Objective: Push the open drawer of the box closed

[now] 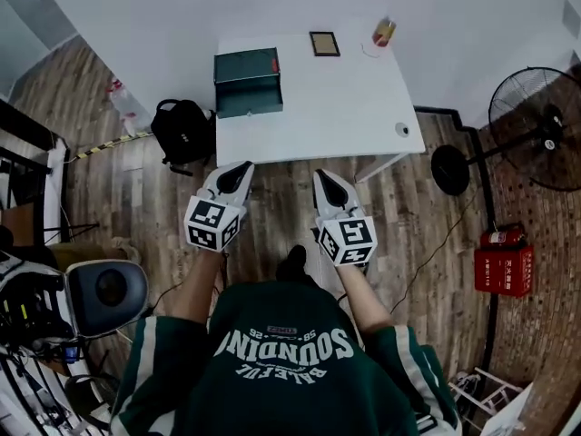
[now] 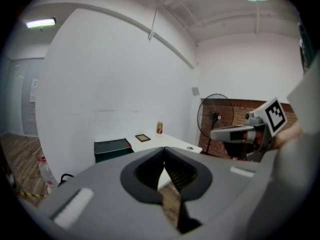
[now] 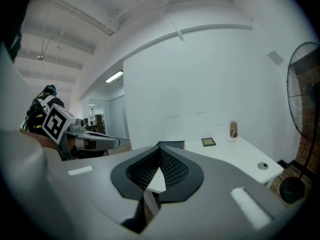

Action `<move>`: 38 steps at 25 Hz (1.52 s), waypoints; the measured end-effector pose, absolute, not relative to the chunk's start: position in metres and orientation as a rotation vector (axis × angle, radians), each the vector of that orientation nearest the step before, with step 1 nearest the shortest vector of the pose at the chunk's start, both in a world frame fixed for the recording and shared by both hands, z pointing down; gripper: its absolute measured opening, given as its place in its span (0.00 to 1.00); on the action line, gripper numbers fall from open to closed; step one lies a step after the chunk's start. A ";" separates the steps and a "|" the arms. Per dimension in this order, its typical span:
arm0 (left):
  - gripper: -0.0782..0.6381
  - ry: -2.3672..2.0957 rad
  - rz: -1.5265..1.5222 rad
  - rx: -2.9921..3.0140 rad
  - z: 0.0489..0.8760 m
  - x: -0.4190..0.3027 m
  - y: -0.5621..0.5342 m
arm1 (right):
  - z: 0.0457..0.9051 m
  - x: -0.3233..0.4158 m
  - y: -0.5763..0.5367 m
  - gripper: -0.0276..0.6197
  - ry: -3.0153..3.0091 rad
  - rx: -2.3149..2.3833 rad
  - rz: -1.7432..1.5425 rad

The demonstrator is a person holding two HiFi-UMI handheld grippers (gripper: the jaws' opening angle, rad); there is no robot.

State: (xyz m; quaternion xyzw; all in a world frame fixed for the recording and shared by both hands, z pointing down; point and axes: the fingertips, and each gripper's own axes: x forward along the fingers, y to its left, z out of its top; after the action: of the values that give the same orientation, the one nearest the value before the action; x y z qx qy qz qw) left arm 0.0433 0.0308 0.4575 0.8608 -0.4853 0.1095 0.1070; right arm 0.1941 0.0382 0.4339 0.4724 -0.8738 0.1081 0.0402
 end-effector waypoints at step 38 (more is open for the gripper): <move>0.18 -1.506 0.317 2.380 0.492 -0.049 -0.094 | 0.465 0.076 -0.121 0.04 -2.683 1.240 0.397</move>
State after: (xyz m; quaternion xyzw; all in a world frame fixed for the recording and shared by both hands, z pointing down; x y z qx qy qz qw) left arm -0.0486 -0.0936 0.4917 0.8298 -0.5252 0.1107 0.1529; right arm 0.0764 -0.1206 0.4647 0.4144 -0.8969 0.1326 0.0795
